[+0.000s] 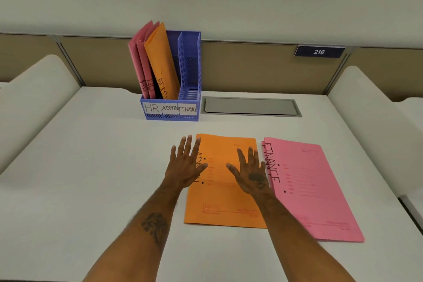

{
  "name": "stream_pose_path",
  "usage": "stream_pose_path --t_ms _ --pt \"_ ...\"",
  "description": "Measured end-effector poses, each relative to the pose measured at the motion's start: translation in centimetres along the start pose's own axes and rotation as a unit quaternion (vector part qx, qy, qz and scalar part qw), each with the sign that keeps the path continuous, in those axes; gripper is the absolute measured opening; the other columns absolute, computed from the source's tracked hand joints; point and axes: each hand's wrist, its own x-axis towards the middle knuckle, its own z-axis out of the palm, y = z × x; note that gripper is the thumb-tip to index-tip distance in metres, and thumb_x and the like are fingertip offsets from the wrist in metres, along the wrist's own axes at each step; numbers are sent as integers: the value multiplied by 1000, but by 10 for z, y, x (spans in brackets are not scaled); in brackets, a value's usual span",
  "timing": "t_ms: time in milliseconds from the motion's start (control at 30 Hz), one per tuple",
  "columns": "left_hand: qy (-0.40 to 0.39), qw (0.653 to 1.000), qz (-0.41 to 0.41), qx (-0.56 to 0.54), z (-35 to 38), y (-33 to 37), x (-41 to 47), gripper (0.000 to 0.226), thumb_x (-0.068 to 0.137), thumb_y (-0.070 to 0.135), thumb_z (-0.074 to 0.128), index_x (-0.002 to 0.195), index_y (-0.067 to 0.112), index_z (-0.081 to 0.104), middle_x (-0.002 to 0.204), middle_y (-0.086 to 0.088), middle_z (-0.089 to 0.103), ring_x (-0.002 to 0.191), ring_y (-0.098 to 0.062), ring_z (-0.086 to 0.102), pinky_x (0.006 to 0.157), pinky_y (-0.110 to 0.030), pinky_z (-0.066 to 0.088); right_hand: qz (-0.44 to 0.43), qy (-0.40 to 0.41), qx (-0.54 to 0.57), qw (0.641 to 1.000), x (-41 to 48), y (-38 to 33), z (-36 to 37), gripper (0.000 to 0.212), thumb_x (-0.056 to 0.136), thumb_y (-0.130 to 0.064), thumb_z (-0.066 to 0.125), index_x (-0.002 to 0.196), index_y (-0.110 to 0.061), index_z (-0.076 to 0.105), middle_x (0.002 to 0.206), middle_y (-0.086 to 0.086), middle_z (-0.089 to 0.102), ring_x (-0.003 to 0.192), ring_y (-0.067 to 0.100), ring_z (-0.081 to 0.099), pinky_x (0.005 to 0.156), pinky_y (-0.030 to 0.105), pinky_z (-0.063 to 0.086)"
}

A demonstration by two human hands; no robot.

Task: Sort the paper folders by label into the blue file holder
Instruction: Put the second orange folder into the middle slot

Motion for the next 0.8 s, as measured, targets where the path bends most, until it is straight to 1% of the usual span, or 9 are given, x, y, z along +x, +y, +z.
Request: stream_pose_path --t_ms 167,267,333,500,567,633,700,800 --pt "-29 999 -11 -33 14 7 -3 95 79 80 9 147 25 -29 163 -4 -23 151 -24 -17 122 -48 4 14 -27 13 999 -4 10 15 85 83 -76 8 153 -30 0 162 12 -7 148 31 -7 115 57 11" --pt "-48 998 -16 -39 22 10 -6 92 89 74 24 149 26 -25 164 -5 -20 152 -24 -14 122 -48 7 21 -47 23 998 -6 15 24 83 85 -76 11 153 -30 -1 161 11 -9 148 30 -9 116 56 9" --pt "-61 997 -20 -34 27 12 -8 91 92 71 30 152 25 -21 164 -6 -19 153 -25 -12 122 -49 8 24 -59 22 998 -6 18 29 82 86 -76 12 153 -30 -1 161 11 -10 148 29 -10 116 56 9" --pt "-88 995 -45 -28 38 12 -15 92 93 70 31 156 20 -13 164 -7 -18 153 -26 -10 122 -49 8 33 -77 23 996 -5 18 35 82 88 -75 15 154 -28 4 162 11 -8 148 30 -8 115 55 13" --pt "-85 994 -60 -21 41 12 -18 93 93 70 32 157 16 -7 165 -11 -8 153 -30 0 122 -48 13 48 -82 18 995 -5 19 36 81 89 -74 15 154 -27 6 162 13 -5 148 31 -3 115 54 16" --pt "-78 993 -83 -18 45 14 -20 93 92 71 34 157 12 3 162 -13 8 148 -32 14 118 -47 24 75 -77 8 994 -6 20 37 81 89 -73 16 153 -24 10 161 15 0 148 33 5 114 54 20" --pt "-77 986 -136 -51 49 17 -22 91 91 70 37 154 10 13 156 -13 18 142 -30 22 112 -46 32 105 -63 -7 993 -8 19 38 81 90 -72 16 153 -21 14 160 18 7 146 35 13 112 53 25" --pt "-87 964 -222 -115 54 21 -22 82 90 70 43 145 11 29 145 -11 28 135 -30 29 106 -47 35 149 -22 -4 989 -12 13 39 81 91 -70 18 150 -15 23 156 23 20 141 38 24 109 49 32"
